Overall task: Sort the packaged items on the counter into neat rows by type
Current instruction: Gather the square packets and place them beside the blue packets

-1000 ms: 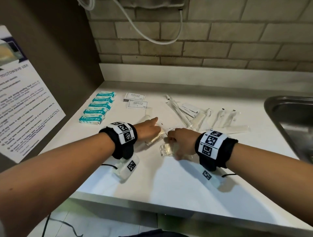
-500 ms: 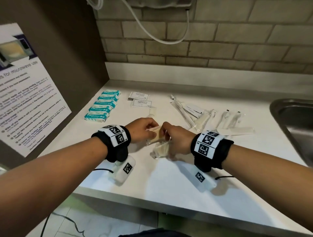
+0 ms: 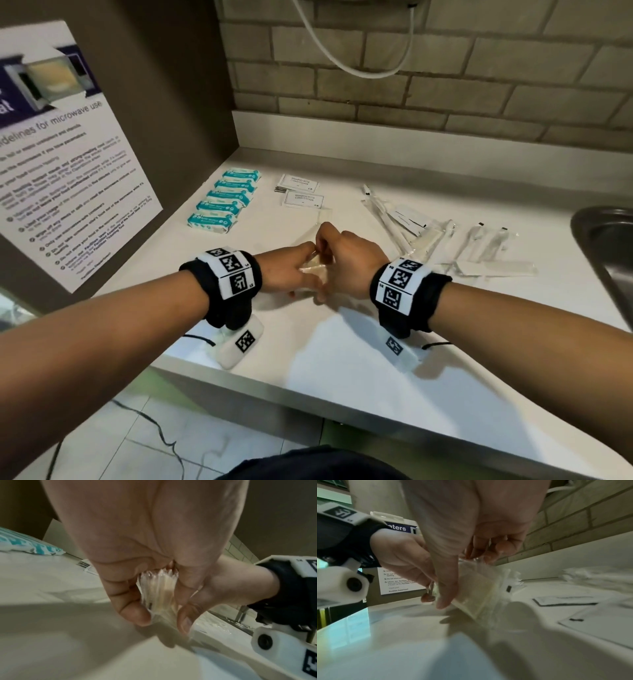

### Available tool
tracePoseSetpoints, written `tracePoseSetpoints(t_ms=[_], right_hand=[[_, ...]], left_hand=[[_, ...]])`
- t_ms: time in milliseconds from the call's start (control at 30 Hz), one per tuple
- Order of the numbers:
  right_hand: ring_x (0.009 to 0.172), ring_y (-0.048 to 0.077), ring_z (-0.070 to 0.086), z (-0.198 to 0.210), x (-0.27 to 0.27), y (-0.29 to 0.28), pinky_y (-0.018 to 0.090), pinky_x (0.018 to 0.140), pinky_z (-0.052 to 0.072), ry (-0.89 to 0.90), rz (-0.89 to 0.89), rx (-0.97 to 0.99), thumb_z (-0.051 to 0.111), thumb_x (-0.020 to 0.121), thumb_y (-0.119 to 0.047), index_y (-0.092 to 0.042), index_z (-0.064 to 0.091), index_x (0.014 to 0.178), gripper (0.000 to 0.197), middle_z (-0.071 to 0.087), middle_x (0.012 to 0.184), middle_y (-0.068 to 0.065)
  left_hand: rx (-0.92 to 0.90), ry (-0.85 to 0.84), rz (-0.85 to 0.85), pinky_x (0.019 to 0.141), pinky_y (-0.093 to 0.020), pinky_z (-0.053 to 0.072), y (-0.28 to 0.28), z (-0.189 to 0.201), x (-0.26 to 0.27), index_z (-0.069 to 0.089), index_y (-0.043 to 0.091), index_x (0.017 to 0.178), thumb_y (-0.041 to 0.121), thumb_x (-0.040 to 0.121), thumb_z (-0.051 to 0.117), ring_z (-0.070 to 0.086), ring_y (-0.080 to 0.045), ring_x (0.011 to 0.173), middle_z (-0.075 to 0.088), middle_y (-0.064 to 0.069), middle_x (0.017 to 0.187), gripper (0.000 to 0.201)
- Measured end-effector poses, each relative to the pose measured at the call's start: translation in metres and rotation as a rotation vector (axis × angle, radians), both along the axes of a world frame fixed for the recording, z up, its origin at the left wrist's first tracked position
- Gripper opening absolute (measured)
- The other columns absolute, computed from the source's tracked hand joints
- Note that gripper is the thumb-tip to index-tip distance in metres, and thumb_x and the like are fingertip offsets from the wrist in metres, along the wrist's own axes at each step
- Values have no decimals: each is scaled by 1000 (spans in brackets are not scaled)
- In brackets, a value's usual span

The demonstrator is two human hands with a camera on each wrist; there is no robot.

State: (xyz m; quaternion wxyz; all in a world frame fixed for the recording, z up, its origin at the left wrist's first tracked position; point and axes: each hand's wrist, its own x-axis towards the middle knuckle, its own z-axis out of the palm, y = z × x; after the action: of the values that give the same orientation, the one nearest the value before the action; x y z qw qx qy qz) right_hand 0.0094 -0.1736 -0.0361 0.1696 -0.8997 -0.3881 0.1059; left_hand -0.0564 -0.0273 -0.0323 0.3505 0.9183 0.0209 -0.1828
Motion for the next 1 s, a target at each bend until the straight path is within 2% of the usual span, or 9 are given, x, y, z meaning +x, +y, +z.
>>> tracePoseSetpoints(t_ms=[67, 167, 300, 400, 500, 567, 667, 867, 1000], right_hand=[[78, 18, 52, -2, -5, -2, 33, 58, 43, -65, 36, 12, 89, 47, -42, -29, 31, 98, 78, 50, 91, -7], [97, 16, 46, -3, -5, -9, 35, 68, 48, -176, 60, 50, 91, 46, -46, -22, 36, 118, 94, 41, 116, -5], [110, 19, 52, 1, 3, -15, 37, 81, 51, -113, 128, -40, 85, 59, -43, -27, 31, 134, 94, 45, 131, -5], [95, 23, 62, 0, 1, -13, 34, 75, 50, -102, 208, -172, 72, 74, -38, -25, 44, 119, 55, 62, 108, -4], [91, 22, 62, -2, 3, -12, 33, 73, 47, -60, 206, -212, 69, 78, -44, -23, 46, 118, 51, 65, 103, -3], [86, 21, 59, -2, 7, -10, 31, 68, 42, -55, 217, -240, 70, 78, -50, -19, 49, 111, 49, 64, 102, 0], [80, 21, 53, -4, 7, -7, 30, 66, 39, -42, 231, -213, 72, 77, -50, -15, 49, 103, 49, 62, 99, 4], [82, 23, 52, -5, 4, -2, 31, 70, 40, 23, 226, -98, 66, 85, -33, -11, 39, 111, 44, 56, 106, 7], [81, 26, 57, -16, 0, 0, 32, 68, 43, 49, 253, -155, 66, 84, -29, -11, 36, 117, 48, 55, 110, 10]], left_hand=[[52, -29, -22, 84, -27, 50, 4, 0, 0, 38, 10, 130, 19, 90, 62, 59, -16, 101, 58, -6, 121, 47], [128, -52, -55, 58, -8, 38, 9, 2, -1, 36, 14, 129, 16, 95, 57, 50, -2, 70, 52, 10, 89, 40], [219, -27, -148, 72, -26, 43, 11, -3, -7, 37, 13, 131, 15, 92, 58, 56, -17, 86, 58, 0, 102, 45], [224, -43, -180, 86, -32, 48, 7, -6, -11, 40, 13, 130, 15, 83, 66, 56, -20, 101, 56, -2, 115, 53], [313, -43, -180, 93, -36, 47, 4, -7, -12, 36, 14, 135, 36, 86, 66, 54, -20, 108, 47, -2, 124, 61], [410, -21, -147, 91, -39, 47, 3, -7, -11, 33, 17, 134, 46, 90, 58, 57, -26, 105, 44, -5, 127, 59], [448, 10, -168, 88, -38, 46, 1, -7, -9, 35, 13, 131, 40, 95, 52, 57, -28, 102, 49, -9, 125, 48], [434, -60, -142, 78, -32, 44, 0, -2, -8, 39, 7, 125, 28, 94, 53, 55, -26, 92, 46, -10, 121, 40], [486, 34, -152, 75, -37, 47, -2, -8, -14, 34, 13, 126, 29, 86, 59, 55, -25, 81, 35, -2, 113, 49]])
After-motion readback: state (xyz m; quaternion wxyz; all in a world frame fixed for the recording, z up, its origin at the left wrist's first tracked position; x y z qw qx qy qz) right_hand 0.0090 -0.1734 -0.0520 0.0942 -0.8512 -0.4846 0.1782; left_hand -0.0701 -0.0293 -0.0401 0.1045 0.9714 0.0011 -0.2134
